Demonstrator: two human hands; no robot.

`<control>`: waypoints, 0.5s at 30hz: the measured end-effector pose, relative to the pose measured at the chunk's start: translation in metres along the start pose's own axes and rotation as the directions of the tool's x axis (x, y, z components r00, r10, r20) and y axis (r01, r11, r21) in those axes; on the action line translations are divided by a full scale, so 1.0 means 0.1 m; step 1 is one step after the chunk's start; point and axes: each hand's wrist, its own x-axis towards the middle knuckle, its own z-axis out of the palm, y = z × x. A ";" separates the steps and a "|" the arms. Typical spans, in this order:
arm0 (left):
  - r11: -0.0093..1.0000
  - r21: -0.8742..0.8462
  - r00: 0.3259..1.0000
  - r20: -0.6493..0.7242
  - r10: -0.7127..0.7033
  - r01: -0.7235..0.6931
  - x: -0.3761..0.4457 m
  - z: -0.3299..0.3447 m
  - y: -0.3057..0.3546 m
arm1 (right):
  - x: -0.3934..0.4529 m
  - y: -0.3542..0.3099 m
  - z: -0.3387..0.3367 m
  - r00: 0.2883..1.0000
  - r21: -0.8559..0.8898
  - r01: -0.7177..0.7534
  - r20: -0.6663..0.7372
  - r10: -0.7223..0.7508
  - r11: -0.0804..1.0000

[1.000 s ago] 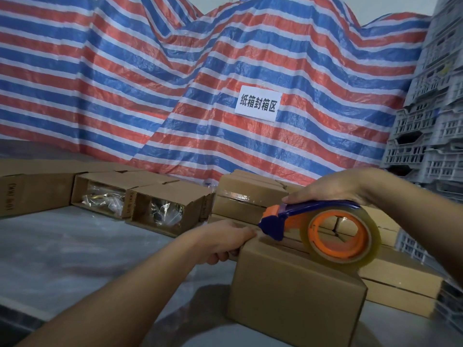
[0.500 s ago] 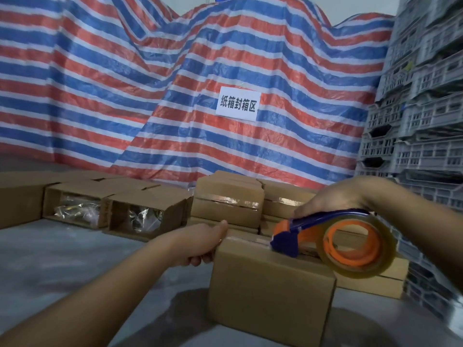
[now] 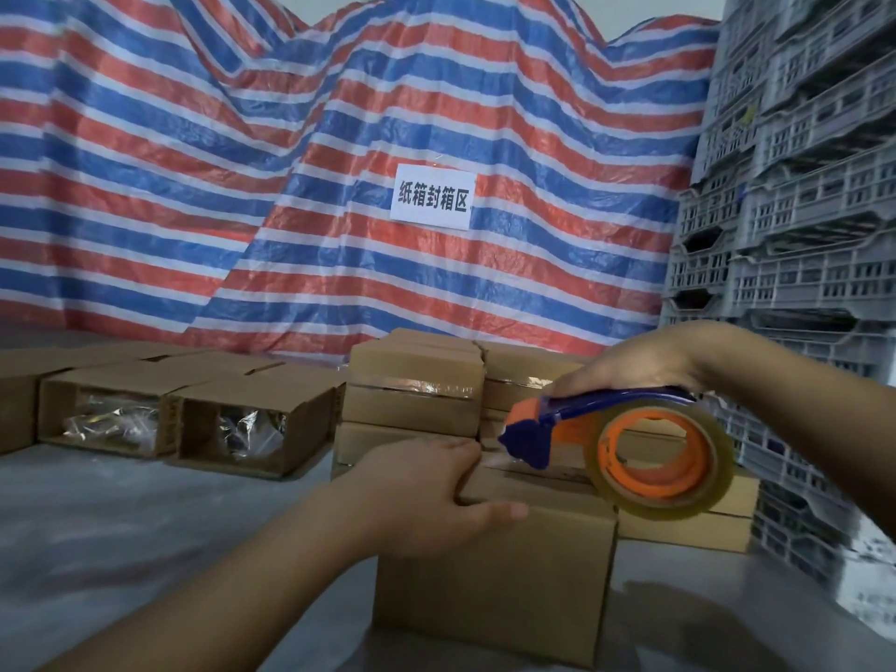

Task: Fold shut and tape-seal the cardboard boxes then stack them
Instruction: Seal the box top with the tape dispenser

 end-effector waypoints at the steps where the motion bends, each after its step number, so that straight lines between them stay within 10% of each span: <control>1: 1.000 0.004 1.000 0.004 0.000 0.000 0.00 0.00 0.00 | 0.00 0.06 -0.08 1.000 0.005 0.013 0.020 -0.013 1.000; 15: 0.999 0.014 0.997 0.069 -0.031 0.030 -0.03 -0.06 0.01 | -0.11 0.88 0.10 0.991 0.169 -0.005 -0.127 0.027 0.986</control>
